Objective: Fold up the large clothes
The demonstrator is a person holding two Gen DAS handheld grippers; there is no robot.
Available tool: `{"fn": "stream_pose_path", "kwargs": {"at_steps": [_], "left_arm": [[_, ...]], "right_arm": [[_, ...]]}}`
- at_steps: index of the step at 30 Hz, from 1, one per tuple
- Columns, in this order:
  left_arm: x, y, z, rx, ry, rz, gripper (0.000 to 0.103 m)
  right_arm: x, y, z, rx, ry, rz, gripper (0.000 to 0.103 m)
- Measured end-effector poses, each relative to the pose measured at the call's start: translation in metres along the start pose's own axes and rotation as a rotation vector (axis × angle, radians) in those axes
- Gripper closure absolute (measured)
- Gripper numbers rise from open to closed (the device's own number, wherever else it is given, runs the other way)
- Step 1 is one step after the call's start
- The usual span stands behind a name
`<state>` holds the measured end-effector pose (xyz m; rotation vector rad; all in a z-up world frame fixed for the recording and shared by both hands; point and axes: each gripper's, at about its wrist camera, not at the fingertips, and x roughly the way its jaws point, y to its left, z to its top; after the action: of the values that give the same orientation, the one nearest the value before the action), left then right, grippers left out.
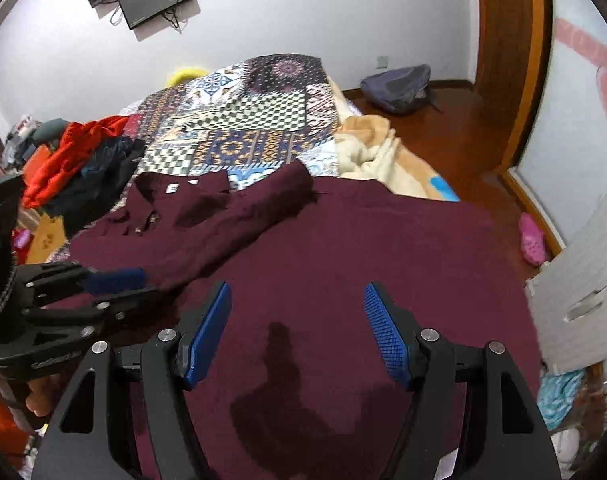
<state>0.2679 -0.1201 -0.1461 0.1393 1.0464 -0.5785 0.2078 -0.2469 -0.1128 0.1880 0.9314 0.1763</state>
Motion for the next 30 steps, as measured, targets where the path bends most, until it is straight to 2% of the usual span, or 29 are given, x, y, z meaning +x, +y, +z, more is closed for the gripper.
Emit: {"fn": "stream_pose_path", "kwargs": {"at_steps": [1,2,6,8,15,18,22,23,25,30], "left_arm": [[-0.011,0.005,-0.003,0.0,-0.03,0.031,0.045],[-0.023,0.013,-0.005,-0.005,-0.069,0.066,0.042],[-0.059,0.057,-0.014,-0.064,-0.137,0.189,0.039],[-0.071,0.084,-0.021,-0.116,-0.151,0.231,0.037],[-0.095,0.163,-0.068,-0.262,-0.135,0.396,0.036],[-0.093,0.192,-0.094,-0.337,-0.102,0.416,0.036],[-0.085,0.218,-0.123,-0.416,-0.043,0.439,0.036],[-0.082,0.224,-0.131,-0.435,-0.028,0.438,0.036],[-0.076,0.229,-0.142,-0.462,-0.005,0.424,0.036],[-0.064,0.226,-0.161,-0.483,0.045,0.378,0.036]], "right_arm": [[0.002,0.001,0.003,0.011,0.004,0.025,0.038],[0.004,0.003,0.005,0.021,0.008,0.044,0.038],[0.022,0.007,0.025,0.084,0.039,0.149,0.038],[0.036,0.01,0.037,0.108,0.059,0.17,0.038],[0.097,0.01,0.064,0.178,0.175,0.12,0.038],[0.116,0.005,0.07,0.205,0.211,0.098,0.038],[0.127,0.002,0.072,0.253,0.22,0.087,0.066],[0.126,0.002,0.072,0.252,0.213,0.087,0.068],[0.118,0.005,0.073,0.239,0.19,0.106,0.082],[0.073,0.019,0.085,0.163,0.059,0.133,0.086]]}}
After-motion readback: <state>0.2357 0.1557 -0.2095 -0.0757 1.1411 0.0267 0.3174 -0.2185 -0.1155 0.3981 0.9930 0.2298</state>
